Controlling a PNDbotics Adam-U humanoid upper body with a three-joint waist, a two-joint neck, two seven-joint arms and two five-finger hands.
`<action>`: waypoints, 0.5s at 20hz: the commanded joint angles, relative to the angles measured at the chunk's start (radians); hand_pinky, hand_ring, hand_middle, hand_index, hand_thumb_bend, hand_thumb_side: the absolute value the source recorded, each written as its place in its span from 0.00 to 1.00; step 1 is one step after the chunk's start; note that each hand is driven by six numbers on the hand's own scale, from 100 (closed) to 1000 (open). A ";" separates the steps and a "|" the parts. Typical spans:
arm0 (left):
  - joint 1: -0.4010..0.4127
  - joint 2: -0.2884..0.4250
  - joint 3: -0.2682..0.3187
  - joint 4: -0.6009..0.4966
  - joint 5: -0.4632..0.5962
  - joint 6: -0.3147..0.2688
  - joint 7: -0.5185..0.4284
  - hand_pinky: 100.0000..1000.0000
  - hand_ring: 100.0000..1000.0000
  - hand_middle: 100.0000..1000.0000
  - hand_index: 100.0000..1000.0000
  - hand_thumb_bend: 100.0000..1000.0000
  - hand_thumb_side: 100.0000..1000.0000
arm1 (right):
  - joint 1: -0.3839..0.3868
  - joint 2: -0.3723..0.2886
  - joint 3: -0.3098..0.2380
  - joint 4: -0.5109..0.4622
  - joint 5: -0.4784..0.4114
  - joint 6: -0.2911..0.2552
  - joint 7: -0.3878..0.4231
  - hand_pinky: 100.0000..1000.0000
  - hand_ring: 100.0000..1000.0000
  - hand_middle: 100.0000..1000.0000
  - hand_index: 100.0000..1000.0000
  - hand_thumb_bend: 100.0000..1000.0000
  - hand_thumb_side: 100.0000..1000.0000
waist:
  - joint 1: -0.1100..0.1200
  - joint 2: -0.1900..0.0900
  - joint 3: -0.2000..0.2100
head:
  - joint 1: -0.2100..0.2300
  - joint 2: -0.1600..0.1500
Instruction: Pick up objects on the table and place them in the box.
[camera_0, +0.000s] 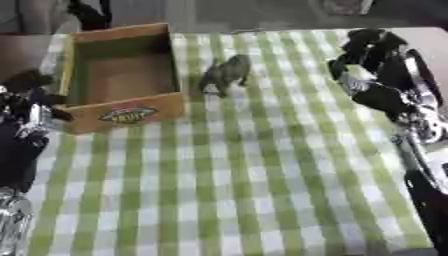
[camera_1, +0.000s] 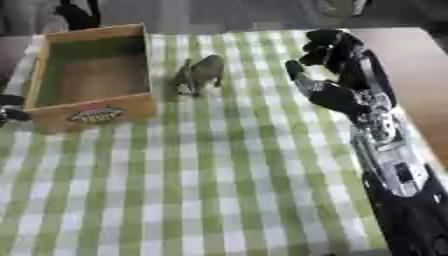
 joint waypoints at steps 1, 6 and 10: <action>-0.011 0.011 0.002 -0.018 -0.004 -0.001 0.001 0.46 0.57 0.66 0.75 0.00 0.11 | -0.020 -0.036 0.001 -0.005 0.000 -0.002 0.005 0.63 0.54 0.53 0.70 0.31 0.00 | -0.001 -0.016 0.002 | -0.004 -0.004; -0.011 0.011 0.002 -0.018 -0.004 -0.001 0.001 0.46 0.57 0.66 0.75 0.00 0.11 | -0.030 -0.049 0.008 0.004 0.003 -0.005 0.013 0.63 0.54 0.53 0.70 0.31 0.00 | -0.002 -0.016 0.004 | -0.006 -0.005; -0.010 0.011 0.002 -0.017 -0.005 -0.001 0.002 0.46 0.57 0.66 0.75 0.00 0.11 | -0.037 -0.061 0.015 0.009 0.005 -0.008 0.022 0.63 0.54 0.53 0.70 0.31 0.00 | -0.003 -0.016 0.006 | -0.007 -0.004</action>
